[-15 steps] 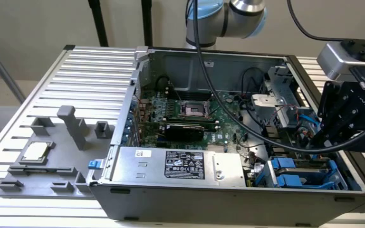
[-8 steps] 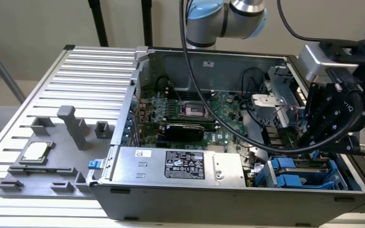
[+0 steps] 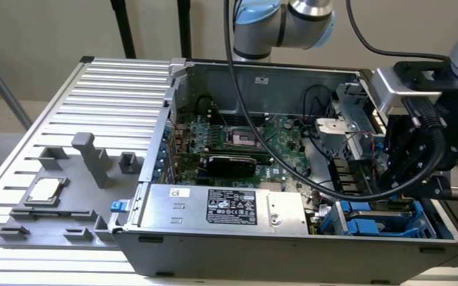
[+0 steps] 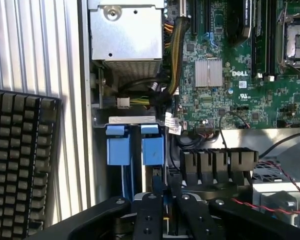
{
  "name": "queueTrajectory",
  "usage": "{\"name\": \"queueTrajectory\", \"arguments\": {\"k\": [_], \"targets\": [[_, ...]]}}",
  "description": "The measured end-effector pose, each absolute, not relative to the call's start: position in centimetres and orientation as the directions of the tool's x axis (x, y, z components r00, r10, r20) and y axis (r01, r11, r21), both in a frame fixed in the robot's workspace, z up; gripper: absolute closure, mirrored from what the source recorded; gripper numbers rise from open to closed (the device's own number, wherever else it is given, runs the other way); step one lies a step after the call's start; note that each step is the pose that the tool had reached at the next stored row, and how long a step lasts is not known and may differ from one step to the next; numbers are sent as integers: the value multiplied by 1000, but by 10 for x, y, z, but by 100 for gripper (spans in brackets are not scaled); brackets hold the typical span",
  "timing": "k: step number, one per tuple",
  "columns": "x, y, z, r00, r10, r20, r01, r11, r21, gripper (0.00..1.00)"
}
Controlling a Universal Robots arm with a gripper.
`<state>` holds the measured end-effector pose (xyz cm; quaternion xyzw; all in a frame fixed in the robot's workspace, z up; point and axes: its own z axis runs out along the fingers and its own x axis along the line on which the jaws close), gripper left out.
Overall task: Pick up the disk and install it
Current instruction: 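Insert the second disk wire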
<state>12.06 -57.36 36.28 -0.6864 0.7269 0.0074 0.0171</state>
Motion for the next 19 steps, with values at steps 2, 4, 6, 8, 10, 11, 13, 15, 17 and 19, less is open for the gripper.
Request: {"name": "queueTrajectory", "arguments": {"k": [2, 4, 6, 8, 10, 11, 13, 15, 17, 19], "targets": [[121, -574, 360, -57, -998, -35, -998, 57, -16, 84], [121, -575, 356, -57, -998, -36, -998, 57, -18, 84], [120, -576, 353, -57, -998, -36, -998, 57, -21, 84], [121, -576, 350, -56, -998, -36, -998, 57, -23, 84], [121, -576, 347, -56, -998, -36, -998, 57, -27, 84], [121, -576, 347, -56, -998, -36, -998, 57, -29, 84], [122, -576, 346, -55, -998, -36, -998, 56, -31, 84], [123, -576, 345, -55, -998, -36, -998, 56, -33, 84], [123, -576, 344, -54, -998, -37, -998, 55, -33, 84], [124, -576, 344, -53, -998, -36, -998, 55, -33, 84]]}}
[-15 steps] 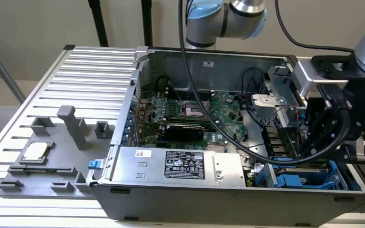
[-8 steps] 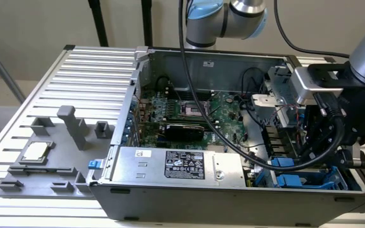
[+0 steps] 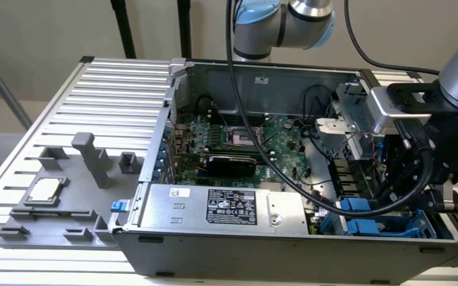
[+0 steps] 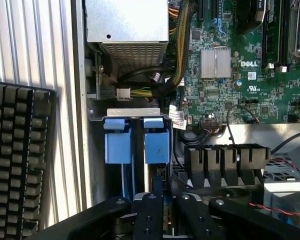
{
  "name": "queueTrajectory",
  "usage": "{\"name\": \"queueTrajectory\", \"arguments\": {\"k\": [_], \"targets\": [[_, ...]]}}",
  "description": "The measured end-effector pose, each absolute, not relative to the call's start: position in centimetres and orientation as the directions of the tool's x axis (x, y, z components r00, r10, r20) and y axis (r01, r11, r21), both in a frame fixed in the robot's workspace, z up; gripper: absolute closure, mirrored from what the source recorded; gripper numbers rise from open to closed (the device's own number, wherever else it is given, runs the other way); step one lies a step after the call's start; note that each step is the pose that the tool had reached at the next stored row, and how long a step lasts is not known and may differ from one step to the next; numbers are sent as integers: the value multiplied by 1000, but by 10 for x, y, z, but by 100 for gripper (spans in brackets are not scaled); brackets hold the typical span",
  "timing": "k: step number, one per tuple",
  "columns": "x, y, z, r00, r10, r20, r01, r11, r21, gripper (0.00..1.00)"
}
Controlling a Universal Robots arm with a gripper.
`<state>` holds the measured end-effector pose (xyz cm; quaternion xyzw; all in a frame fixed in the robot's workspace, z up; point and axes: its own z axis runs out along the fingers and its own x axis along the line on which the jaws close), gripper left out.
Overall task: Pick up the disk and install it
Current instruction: 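Insert the second disk wire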
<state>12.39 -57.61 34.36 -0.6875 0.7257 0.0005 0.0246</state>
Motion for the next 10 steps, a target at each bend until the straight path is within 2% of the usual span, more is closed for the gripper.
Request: {"name": "queueTrajectory", "arguments": {"k": [10], "targets": [[126, -576, 341, -50, -998, -37, -998, 52, -35, 84]]}}
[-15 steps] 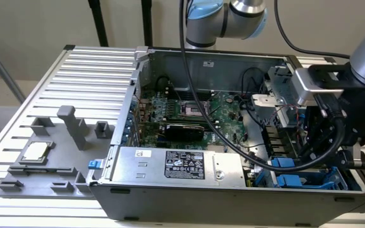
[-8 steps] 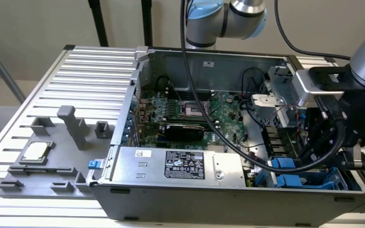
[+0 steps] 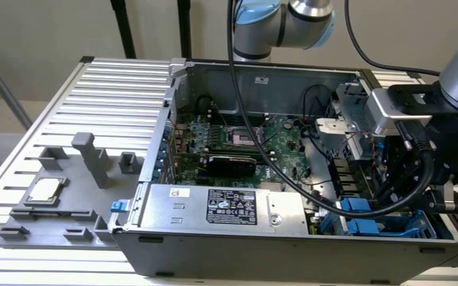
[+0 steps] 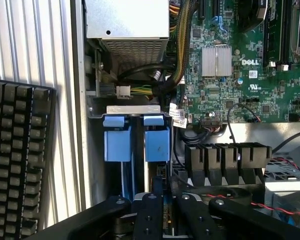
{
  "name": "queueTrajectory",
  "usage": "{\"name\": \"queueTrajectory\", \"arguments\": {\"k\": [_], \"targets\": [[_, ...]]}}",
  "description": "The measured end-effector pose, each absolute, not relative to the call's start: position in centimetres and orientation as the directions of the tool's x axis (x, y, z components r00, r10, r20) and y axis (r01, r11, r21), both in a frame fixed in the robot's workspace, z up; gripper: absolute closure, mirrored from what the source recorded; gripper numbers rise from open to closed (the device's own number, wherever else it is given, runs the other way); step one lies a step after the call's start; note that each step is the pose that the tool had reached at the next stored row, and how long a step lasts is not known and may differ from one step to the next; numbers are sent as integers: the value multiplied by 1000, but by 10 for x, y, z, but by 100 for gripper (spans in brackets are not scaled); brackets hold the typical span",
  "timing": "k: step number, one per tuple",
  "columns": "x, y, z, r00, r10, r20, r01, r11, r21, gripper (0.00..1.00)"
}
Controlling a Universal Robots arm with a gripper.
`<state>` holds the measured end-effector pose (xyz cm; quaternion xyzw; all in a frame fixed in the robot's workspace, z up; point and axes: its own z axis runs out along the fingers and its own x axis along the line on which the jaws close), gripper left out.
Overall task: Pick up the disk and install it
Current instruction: 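Insert the second disk wire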
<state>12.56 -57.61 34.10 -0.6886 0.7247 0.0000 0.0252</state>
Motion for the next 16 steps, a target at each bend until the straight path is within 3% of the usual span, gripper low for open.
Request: {"name": "queueTrajectory", "arguments": {"k": [16], "targets": [[126, -574, 340, -50, -998, -36, -998, 52, -35, 84]]}}
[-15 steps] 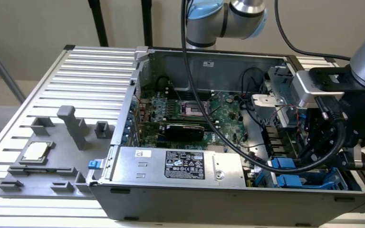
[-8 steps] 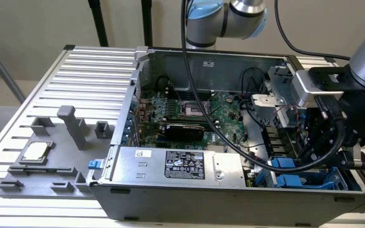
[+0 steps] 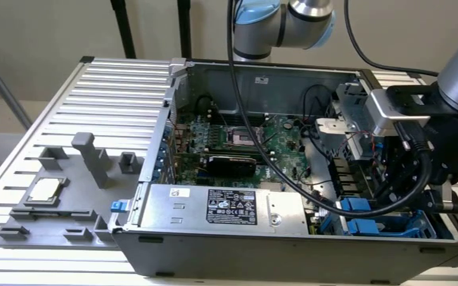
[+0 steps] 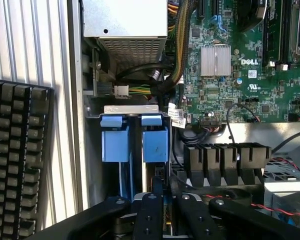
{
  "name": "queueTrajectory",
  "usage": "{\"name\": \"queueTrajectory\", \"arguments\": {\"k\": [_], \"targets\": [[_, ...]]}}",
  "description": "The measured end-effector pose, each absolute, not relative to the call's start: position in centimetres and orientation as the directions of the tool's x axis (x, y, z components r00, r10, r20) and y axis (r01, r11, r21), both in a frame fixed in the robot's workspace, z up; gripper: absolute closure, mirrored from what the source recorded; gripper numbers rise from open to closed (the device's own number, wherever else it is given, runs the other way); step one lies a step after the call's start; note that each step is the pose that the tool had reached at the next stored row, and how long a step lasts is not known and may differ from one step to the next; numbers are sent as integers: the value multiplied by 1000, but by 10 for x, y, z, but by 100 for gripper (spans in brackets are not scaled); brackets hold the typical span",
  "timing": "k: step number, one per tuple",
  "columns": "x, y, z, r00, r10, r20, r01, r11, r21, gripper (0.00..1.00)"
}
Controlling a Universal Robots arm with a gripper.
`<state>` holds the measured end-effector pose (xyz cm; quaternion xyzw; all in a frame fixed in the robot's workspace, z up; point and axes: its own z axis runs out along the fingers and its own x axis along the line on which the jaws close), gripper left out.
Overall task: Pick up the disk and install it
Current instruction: 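Insert the second disk wire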
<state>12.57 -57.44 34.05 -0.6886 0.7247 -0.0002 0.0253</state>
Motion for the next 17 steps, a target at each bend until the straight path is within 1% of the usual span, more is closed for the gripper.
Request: {"name": "queueTrajectory", "arguments": {"k": [10, 12, 13, 17], "targets": [[126, -574, 334, -50, -998, -37, -998, 52, -35, 84], [126, -574, 334, -50, -998, -39, -998, 52, -35, 82], [126, -574, 336, -50, -998, -38, -998, 52, -35, 75], [123, -574, 344, -50, -998, -37, -998, 51, -35, 75]]}}
